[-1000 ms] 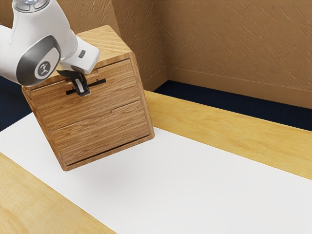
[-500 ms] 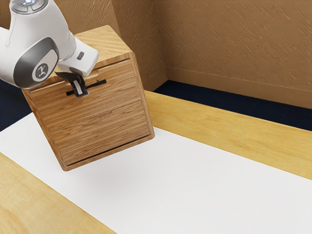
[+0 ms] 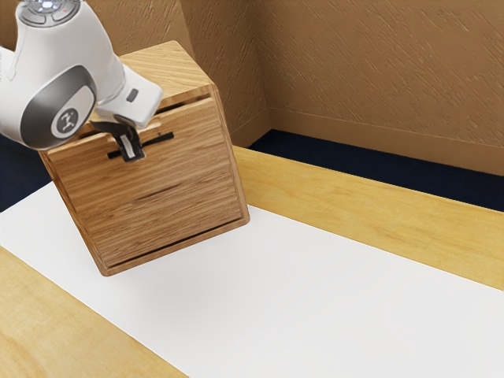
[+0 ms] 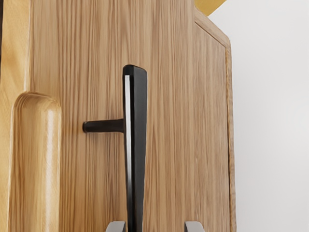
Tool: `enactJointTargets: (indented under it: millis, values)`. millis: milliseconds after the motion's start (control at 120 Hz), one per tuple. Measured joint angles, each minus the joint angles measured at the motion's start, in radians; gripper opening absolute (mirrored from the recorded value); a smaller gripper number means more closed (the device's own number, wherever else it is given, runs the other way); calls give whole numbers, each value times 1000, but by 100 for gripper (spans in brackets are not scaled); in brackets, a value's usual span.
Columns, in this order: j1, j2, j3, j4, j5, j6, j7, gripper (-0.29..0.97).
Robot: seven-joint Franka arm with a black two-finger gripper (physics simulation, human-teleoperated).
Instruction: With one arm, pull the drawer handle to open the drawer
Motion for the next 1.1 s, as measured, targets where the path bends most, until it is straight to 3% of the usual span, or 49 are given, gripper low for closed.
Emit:
enactJointTargets:
  millis: [1100]
  values:
    - [-1,-113,-50,-98,-27,-7,-7,7]
